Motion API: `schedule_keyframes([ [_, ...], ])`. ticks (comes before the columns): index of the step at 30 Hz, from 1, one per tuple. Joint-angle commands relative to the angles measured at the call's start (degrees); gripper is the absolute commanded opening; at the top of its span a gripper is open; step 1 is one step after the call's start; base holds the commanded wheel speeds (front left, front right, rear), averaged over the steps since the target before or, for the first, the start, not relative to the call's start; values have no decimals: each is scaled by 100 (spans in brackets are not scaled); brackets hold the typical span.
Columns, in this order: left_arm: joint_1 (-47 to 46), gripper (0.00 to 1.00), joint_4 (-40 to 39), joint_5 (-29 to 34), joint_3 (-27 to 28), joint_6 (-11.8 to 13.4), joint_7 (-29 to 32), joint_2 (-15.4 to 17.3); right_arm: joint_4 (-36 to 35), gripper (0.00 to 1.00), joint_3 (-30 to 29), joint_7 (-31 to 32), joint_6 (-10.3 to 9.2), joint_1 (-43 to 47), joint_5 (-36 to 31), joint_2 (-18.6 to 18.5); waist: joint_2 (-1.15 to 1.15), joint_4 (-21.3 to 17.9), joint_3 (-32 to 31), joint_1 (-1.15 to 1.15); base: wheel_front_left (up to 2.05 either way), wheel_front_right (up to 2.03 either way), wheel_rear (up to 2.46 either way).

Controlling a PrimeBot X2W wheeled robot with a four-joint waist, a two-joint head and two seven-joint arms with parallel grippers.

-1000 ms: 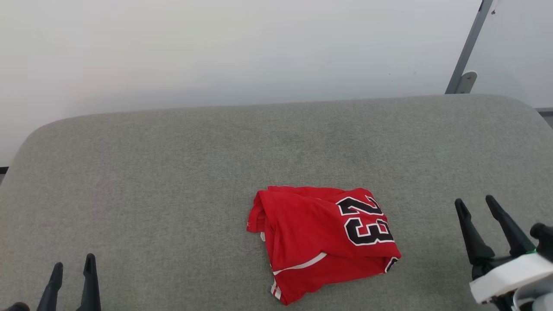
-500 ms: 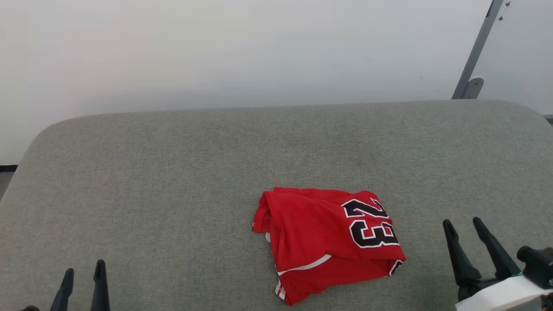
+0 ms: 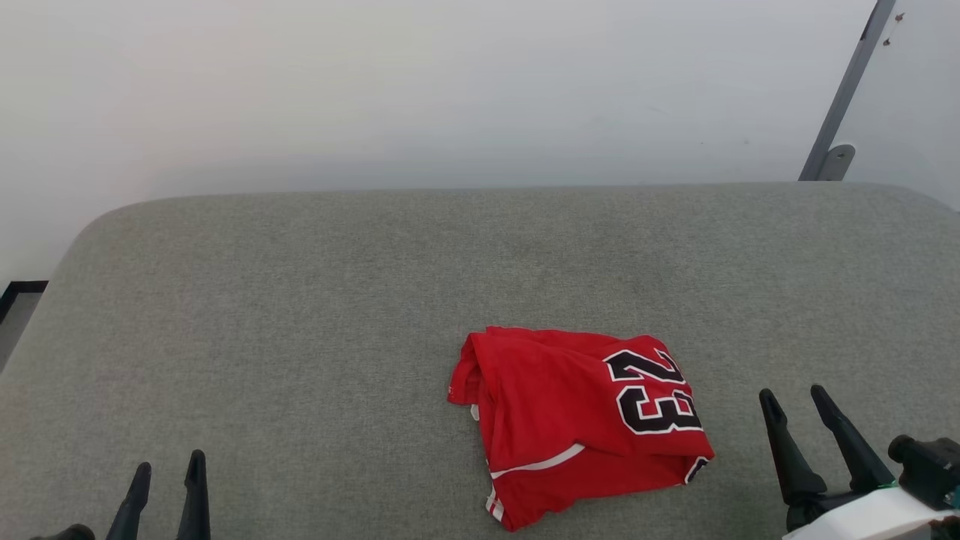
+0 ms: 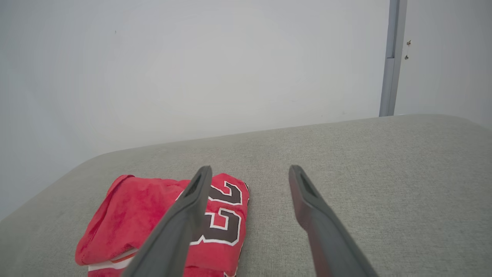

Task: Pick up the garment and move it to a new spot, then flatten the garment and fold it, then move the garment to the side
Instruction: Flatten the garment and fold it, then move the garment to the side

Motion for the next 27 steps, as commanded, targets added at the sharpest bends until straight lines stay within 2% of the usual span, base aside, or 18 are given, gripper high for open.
schedule_keyframes([
  [1,-62,100,0,52,-28,-16,-37,52,-12,100,-5,-26,0,43,30,-4,0,10,-3,0,0,0,0],
  [16,-143,100,31,282,-237,-16,-37,112,-20,100,0,-26,0,86,-37,-49,0,83,-13,0,0,0,0],
  [23,-51,100,-1,218,-189,-16,-37,211,372,100,498,-25,0,-181,100,-354,0,208,4,0,0,0,0],
  [27,8,100,-61,185,-162,-16,-37,214,658,100,867,364,0,-510,439,-587,0,305,55,0,0,0,0],
])
